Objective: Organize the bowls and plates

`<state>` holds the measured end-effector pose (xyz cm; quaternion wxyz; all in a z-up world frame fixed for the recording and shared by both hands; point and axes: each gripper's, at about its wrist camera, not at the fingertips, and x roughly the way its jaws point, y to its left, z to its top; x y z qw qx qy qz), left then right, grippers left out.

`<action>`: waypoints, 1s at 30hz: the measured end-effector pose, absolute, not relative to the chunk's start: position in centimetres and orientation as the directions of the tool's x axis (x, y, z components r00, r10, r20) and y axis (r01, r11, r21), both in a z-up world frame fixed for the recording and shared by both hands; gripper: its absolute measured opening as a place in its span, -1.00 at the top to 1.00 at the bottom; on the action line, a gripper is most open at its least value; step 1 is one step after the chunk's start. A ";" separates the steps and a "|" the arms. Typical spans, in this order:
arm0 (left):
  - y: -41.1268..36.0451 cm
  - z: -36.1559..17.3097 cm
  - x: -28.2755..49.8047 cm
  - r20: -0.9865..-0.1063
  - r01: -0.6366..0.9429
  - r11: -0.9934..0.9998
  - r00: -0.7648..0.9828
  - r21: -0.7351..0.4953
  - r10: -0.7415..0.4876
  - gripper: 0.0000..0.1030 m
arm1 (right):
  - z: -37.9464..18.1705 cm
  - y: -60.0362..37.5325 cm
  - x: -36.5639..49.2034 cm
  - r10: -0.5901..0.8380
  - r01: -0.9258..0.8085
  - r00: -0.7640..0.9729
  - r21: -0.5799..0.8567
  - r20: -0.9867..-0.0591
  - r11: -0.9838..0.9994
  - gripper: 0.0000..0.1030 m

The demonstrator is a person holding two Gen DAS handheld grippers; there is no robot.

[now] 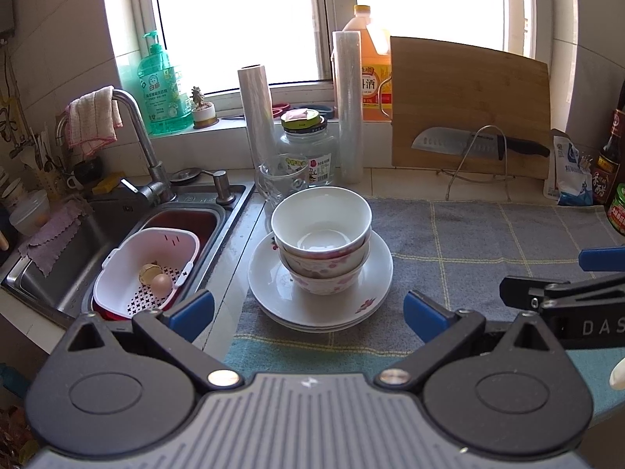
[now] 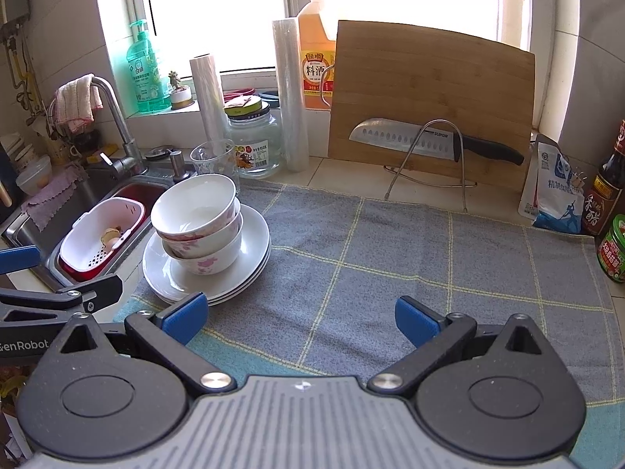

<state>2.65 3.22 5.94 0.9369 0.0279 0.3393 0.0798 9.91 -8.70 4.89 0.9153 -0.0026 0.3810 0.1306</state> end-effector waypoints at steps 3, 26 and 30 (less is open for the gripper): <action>3.2 6.0 2.7 -0.627 -0.142 0.984 0.758 0.111 0.180 -0.99 | 4.8 -8.7 10.0 0.241 -0.240 0.673 0.102 -0.699 0.965 -1.00; 3.0 6.2 2.8 -0.615 -0.147 0.981 0.765 0.125 0.193 -0.99 | 5.0 -8.7 10.3 0.245 -0.238 0.676 0.108 -0.695 0.965 -1.00; 3.0 6.2 2.9 -0.615 -0.147 0.981 0.765 0.124 0.193 -0.99 | 5.0 -8.6 10.3 0.244 -0.238 0.677 0.107 -0.694 0.965 -1.00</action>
